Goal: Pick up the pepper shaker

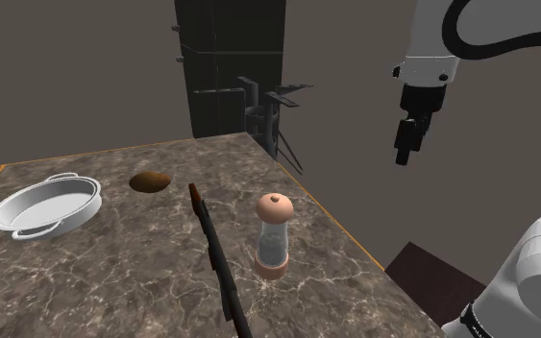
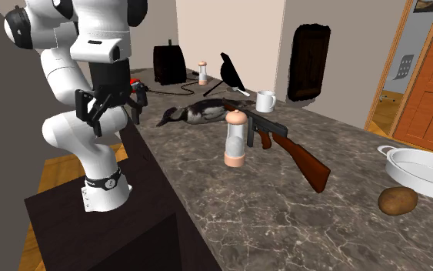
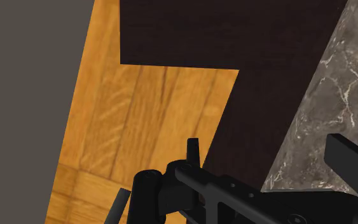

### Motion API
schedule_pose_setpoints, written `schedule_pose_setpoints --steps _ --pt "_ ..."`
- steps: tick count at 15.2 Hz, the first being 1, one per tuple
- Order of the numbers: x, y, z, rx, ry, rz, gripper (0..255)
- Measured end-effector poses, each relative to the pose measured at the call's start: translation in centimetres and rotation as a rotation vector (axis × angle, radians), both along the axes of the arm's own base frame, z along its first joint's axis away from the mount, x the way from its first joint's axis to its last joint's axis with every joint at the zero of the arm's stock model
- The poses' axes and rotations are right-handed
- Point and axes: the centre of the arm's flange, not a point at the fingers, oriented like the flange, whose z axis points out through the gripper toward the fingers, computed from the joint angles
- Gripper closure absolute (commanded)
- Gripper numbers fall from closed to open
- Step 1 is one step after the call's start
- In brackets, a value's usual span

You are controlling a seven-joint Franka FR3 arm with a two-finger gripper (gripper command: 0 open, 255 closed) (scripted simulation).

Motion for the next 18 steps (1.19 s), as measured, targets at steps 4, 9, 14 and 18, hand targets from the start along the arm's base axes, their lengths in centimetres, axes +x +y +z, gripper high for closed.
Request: schedule_pose_setpoints --steps 4,9,14,18 --pt "0.7 2.8 -0.1 0.001 -0.001 -0.006 0" --pt "2.5 8.7 -0.3 0.005 -0.004 -0.024 0" --pt "4.5 14.9 0.0 0.009 -0.006 -0.042 0" --pt "6.0 19.8 -0.3 0.013 -0.008 -0.057 0"
